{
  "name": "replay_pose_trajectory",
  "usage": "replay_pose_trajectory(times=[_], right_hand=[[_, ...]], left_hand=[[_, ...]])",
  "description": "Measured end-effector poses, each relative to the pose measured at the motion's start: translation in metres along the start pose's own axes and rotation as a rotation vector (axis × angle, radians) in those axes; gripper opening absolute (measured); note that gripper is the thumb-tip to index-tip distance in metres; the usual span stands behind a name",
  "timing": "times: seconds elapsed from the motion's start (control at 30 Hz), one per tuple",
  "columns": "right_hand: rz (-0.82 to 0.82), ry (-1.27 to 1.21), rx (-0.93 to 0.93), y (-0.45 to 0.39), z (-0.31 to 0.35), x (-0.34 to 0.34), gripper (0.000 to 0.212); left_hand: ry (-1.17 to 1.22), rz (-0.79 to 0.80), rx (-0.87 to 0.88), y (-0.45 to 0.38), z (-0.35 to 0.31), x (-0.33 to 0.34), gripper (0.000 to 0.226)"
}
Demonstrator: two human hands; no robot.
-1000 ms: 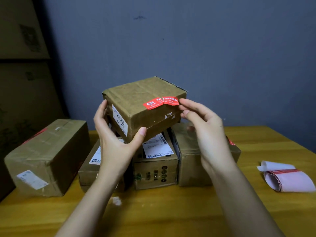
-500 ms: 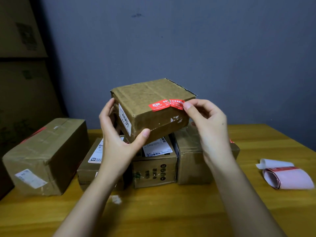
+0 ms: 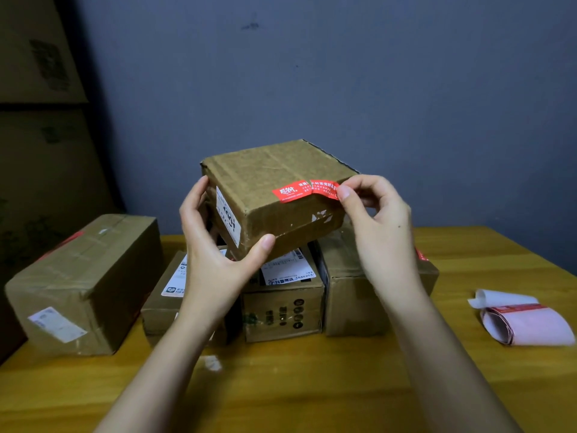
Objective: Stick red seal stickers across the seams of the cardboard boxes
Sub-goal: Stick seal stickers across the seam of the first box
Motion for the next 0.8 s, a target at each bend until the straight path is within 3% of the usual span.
replay_pose_trajectory(times=[0.33, 0.57, 0.8], right_hand=[[-0.024, -0.04, -0.018, -0.006, 0.005, -0.01, 0.009], [-0.018, -0.291, 0.142, -0.002, -0.003, -0.003, 0.014], [-0.002, -0.428, 0.275, 0.002, -0.011, 0.004, 0.018]], left_hand=[[-0.072, -0.04, 0.026, 0.001, -0.005, -0.005, 0.103], [-0.055, -0.036, 0.006, 0.0, -0.001, -0.003, 0.102], [-0.125, -0.032, 0.101, 0.004, -0.013, -0.004, 0.107]])
Point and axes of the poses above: each hand's wrist, its own y-axis away from the middle knuckle, its own x-axis out of the palm, z = x × y, the point moved 8 cm from there along -y, towards the middle knuckle, and after that the axes turned 14 degrees about -x, right-handed, at the moved point
